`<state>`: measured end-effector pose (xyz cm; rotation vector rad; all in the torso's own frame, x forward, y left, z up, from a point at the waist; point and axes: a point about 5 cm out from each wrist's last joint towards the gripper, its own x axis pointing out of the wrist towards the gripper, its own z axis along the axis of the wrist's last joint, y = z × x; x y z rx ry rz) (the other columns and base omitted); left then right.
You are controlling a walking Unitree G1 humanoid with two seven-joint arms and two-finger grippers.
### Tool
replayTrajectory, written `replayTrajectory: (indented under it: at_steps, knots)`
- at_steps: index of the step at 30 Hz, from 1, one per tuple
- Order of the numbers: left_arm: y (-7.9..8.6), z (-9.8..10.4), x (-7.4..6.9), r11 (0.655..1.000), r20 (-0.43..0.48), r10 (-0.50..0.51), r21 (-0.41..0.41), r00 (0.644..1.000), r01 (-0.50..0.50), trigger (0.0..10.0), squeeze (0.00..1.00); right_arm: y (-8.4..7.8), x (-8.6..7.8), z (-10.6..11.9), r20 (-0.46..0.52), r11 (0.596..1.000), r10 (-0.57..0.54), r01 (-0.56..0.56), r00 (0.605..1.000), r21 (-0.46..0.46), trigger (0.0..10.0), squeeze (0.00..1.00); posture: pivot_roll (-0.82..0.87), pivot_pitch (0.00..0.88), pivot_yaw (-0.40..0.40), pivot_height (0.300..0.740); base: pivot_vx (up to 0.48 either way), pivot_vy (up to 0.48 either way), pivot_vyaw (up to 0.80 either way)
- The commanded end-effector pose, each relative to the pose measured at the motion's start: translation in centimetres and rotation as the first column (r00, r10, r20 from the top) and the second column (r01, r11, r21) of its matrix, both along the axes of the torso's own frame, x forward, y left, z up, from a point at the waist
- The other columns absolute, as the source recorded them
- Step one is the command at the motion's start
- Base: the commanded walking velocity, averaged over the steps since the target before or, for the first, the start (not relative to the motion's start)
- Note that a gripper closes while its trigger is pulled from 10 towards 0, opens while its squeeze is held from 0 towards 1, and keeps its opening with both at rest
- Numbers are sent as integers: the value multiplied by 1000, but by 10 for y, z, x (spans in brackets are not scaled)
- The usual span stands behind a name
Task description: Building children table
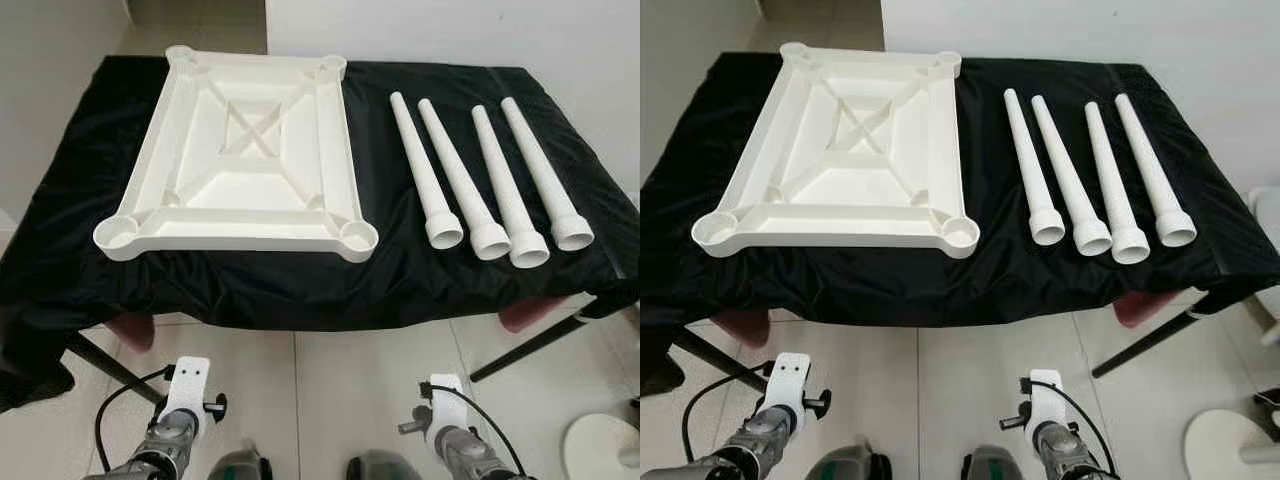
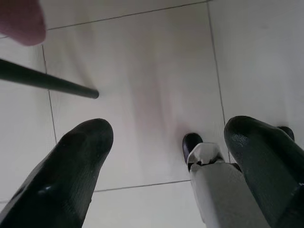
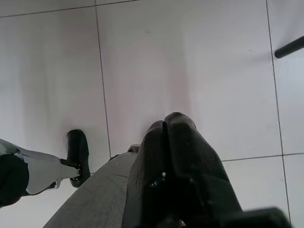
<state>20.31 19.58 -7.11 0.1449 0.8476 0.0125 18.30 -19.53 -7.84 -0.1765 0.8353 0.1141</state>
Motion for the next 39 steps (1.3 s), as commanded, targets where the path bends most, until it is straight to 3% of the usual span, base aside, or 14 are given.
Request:
replayTrajectory:
  at_steps: [1,15,16,17,22,27,28,31,32,33,35,36,39]
  knots:
    - [-3,-2,-3,1000,-8,-26,2,1000,26,10000,0,-2,-6,-3,-22,1000,-19,19,1000,-1,10000,0,-100,0,-6,740,0,0,0]
    - [1,3,0,997,63,-77,-6,995,78,10000,0,-5,0,1,8,997,-67,66,998,34,10000,0,-82,0,-4,740,0,0,0]
    - [5,3,-3,995,71,-99,-10,993,100,10000,161,-7,1,2,20,995,-69,67,997,69,10000,0,-77,7,-5,740,0,0,0]
    - [6,3,-5,992,86,-118,-27,989,121,10000,1000,-6,2,4,35,993,-59,55,998,109,10000,1000,-75,11,-6,740,0,0,0]
    - [8,6,-9,979,130,-190,-49,973,197,10000,1000,-4,6,8,83,987,-17,4,996,158,10000,1000,-74,25,-9,740,0,0,0]
    - [12,15,-12,939,222,-309,-82,925,333,10000,1000,-4,16,18,159,968,61,-97,985,230,10000,1000,-74,45,-8,740,0,0,0]
    - [12,19,-13,917,253,-354,-98,900,388,10000,180,-4,20,23,191,957,104,-150,976,248,10000,1000,-72,52,-7,740,0,0,0]
    - [13,21,-13,899,274,-384,-106,882,424,10000,180,-5,22,27,212,948,133,-187,968,259,10000,1000,-72,52,-7,740,0,0,0]
    - [17,34,-16,831,318,-480,-133,818,540,10000,0,-5,28,39,275,871,277,-361,921,332,10000,0,-62,62,-10,740,0,0,0]
    - [17,34,-16,831,318,-480,-133,818,540,10000,0,-5,28,39,275,871,277,-361,921,332,10000,0,-62,62,-10,740,0,0,0]
    - [17,47,-18,766,343,-546,-167,765,621,10000,0,-9,33,52,339,795,377,-489,862,358,10000,0,-58,66,-9,740,0,0,0]
    - [17,47,-18,766,343,-546,-167,765,621,10000,0,-9,33,52,339,795,377,-489,862,358,10000,0,-58,66,-9,740,0,0,0]
    - [15,76,-20,655,376,-638,-195,672,730,10000,0,-19,45,77,417,697,481,-625,771,353,10000,0,-56,67,-8,740,0,0,0]
